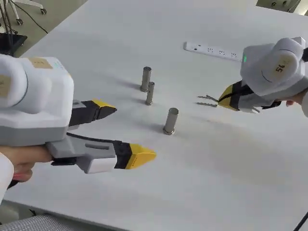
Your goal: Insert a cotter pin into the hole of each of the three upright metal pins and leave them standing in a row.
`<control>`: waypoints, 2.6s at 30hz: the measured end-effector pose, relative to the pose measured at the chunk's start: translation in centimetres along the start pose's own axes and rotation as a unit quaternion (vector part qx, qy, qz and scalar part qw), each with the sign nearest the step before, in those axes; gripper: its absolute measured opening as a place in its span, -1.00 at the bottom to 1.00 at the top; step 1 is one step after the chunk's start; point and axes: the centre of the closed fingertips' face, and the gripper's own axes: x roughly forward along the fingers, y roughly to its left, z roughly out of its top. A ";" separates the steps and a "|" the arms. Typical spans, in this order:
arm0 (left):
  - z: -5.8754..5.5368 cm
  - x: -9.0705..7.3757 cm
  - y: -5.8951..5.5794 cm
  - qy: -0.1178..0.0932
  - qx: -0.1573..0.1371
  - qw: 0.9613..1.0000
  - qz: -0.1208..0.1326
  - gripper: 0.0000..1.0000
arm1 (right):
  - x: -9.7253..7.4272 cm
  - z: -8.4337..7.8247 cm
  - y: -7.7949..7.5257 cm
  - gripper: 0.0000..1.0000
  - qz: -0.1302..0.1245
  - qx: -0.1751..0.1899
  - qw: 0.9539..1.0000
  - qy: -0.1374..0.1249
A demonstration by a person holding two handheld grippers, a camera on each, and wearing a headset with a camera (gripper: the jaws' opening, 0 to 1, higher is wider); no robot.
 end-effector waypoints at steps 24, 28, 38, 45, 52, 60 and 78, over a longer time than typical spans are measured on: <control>6.8 3.7 -4.5 -0.059 -0.091 0.986 -0.125 -0.46 | -6.0 7.9 6.1 -1.00 -0.083 -0.091 0.988 -0.087; 7.5 3.5 -5.1 -0.071 -0.136 0.977 -0.149 -0.56 | -6.4 8.5 6.4 -1.00 -0.089 -0.093 0.987 -0.092; 7.8 3.6 -5.6 -0.076 -0.154 0.973 -0.157 -0.85 | -6.8 9.8 7.0 -1.00 -0.099 -0.099 0.985 -0.103; 7.7 4.0 -6.5 -0.069 -0.147 0.973 -0.163 -0.91 | -7.1 10.2 7.0 -1.00 -0.102 -0.095 0.984 -0.110; 7.1 4.1 -6.0 -0.057 -0.144 0.974 -0.166 -0.98 | -7.2 10.7 7.4 -1.00 -0.102 -0.095 0.984 -0.114; 7.0 4.0 -5.3 -0.063 -0.138 0.974 -0.167 -0.98 | -7.2 10.6 7.6 -1.00 -0.099 -0.090 0.984 -0.116; 6.1 3.9 -5.1 -0.039 -0.141 0.975 -0.170 -0.98 | -6.9 10.6 8.2 -1.00 -0.084 -0.077 0.986 -0.120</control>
